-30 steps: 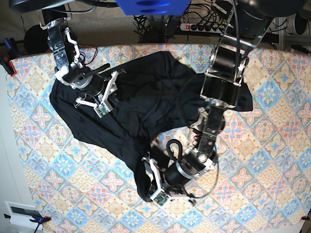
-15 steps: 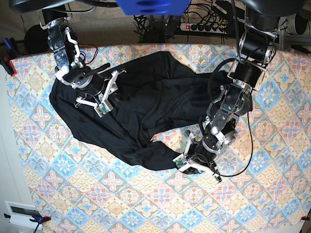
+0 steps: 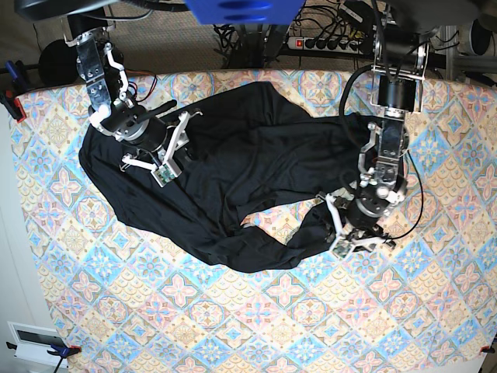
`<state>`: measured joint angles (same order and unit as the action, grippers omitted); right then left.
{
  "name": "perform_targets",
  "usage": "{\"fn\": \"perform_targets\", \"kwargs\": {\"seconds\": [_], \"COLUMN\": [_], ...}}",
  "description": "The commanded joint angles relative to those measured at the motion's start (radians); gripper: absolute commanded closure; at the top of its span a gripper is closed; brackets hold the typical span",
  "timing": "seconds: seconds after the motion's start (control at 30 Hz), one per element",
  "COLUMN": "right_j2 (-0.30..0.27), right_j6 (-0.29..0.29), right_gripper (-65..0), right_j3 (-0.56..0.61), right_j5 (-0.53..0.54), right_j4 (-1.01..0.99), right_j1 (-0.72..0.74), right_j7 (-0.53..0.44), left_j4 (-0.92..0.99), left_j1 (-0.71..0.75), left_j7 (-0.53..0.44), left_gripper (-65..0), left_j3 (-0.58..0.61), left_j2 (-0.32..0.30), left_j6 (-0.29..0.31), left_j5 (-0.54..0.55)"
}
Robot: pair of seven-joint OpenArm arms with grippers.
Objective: Layout the t-shirt on the table in an organized manner, then fold the t-shirt properly
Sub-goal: 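Pull the shirt fabric with the left gripper away from the right gripper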
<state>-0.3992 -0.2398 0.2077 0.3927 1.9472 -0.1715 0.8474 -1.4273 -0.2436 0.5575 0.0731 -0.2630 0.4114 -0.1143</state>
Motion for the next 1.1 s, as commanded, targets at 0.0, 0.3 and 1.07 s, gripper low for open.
{"fn": "perform_targets", "kwargs": {"seconds": [0.0,0.3,1.07], "right_j2": [-0.01,-0.01,-0.01], "right_j6": [0.0,0.0,0.0], "right_gripper": [-19.0,-19.0,-19.0], "right_j3": [-0.006,-0.006,-0.007], "right_j5": [0.005,0.005,0.005], "right_j4": [0.016,0.016,0.018], "right_j1": [0.008,0.01,0.01], "right_j7": [-0.021,-0.021,-0.021], "left_j4": [0.012,0.317,0.764], "left_j1": [-0.013,-0.156,-0.325], "left_j7": [-0.017,-0.023,-0.018], "left_gripper": [-28.5,-28.5,-14.9], "left_j3": [-0.023,-0.249,-0.218], "left_j2": [-0.005,0.054,0.233], "left_j6": [-0.003,-0.003,-0.006], "left_j5": [0.021,0.161,0.196]}}
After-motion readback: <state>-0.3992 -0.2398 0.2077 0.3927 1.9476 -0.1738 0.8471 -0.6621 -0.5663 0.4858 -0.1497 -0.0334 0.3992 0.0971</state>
